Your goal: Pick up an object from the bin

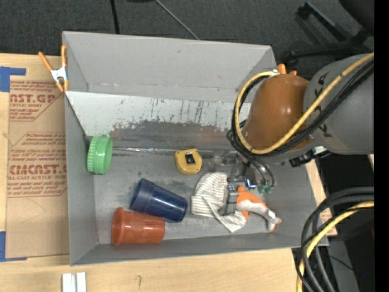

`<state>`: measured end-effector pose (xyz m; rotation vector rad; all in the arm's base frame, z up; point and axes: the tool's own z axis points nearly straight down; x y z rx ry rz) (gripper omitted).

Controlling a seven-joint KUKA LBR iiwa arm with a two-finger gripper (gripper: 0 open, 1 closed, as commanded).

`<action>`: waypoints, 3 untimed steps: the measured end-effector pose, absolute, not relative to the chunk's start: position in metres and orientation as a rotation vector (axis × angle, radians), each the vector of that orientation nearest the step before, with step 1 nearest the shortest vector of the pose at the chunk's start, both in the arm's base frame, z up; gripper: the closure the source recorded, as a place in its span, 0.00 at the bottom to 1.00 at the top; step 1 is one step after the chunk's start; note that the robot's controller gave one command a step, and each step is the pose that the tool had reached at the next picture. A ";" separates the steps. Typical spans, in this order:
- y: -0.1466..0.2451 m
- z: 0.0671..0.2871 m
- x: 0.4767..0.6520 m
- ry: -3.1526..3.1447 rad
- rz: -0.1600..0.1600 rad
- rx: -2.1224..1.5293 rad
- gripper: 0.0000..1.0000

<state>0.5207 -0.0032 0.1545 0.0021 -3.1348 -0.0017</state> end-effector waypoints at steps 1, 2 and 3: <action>-0.003 0.159 0.522 -3.142 -0.001 0.002 0.00; -0.011 0.130 0.536 -3.154 -0.001 0.007 0.00; -0.031 0.085 0.538 -3.115 -0.001 0.408 0.00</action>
Offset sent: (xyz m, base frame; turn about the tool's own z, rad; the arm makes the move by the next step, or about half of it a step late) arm 0.0281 -0.0222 -0.0845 -0.0049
